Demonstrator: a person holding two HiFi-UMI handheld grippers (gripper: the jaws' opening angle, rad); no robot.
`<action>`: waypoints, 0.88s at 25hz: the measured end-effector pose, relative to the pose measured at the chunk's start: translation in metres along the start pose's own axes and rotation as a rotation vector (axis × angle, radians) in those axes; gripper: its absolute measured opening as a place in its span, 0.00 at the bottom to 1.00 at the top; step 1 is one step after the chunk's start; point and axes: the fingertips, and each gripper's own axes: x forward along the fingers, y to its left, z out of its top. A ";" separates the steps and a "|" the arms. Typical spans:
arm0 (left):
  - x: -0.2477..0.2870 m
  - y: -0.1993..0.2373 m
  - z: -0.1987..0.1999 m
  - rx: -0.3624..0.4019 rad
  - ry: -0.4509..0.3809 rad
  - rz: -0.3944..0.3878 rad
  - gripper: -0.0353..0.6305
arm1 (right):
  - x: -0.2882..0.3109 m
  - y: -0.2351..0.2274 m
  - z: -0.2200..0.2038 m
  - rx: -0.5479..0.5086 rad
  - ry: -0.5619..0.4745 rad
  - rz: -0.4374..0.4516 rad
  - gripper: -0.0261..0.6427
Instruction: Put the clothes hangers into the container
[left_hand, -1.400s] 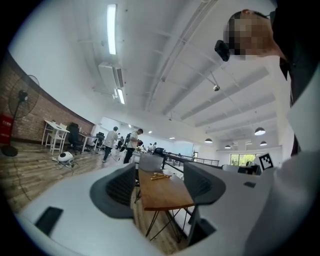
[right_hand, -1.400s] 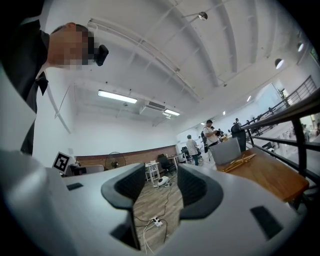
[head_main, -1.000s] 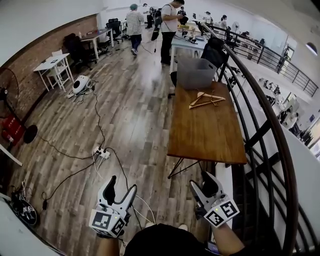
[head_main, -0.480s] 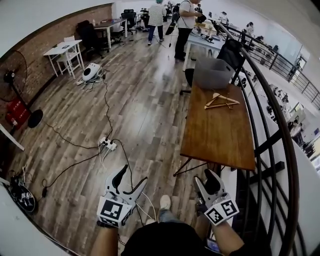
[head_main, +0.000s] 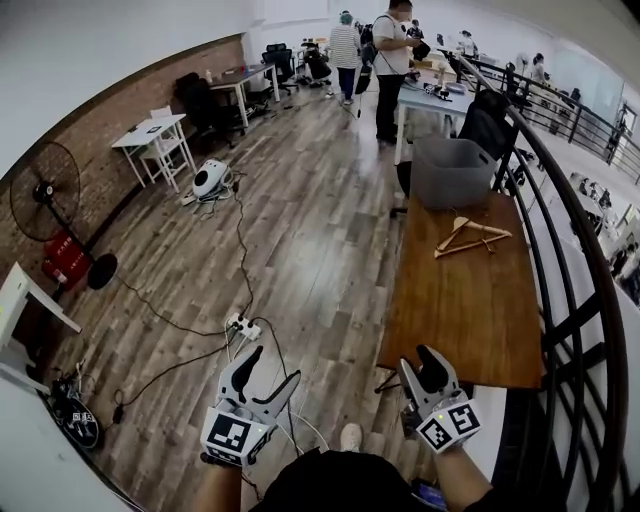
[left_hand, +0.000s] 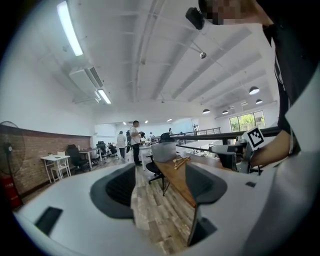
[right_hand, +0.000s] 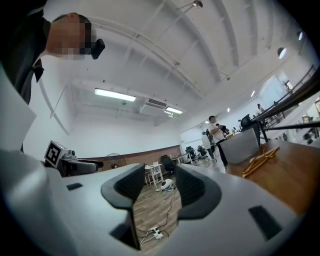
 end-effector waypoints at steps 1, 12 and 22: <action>0.010 0.005 0.005 0.006 -0.006 0.017 0.53 | 0.007 -0.011 0.003 0.012 -0.015 -0.002 0.33; 0.109 -0.001 0.026 -0.039 0.014 0.008 0.53 | 0.008 -0.105 0.024 0.097 -0.068 -0.124 0.31; 0.192 -0.014 0.026 0.024 0.018 -0.143 0.51 | 0.002 -0.142 0.019 0.043 -0.048 -0.243 0.30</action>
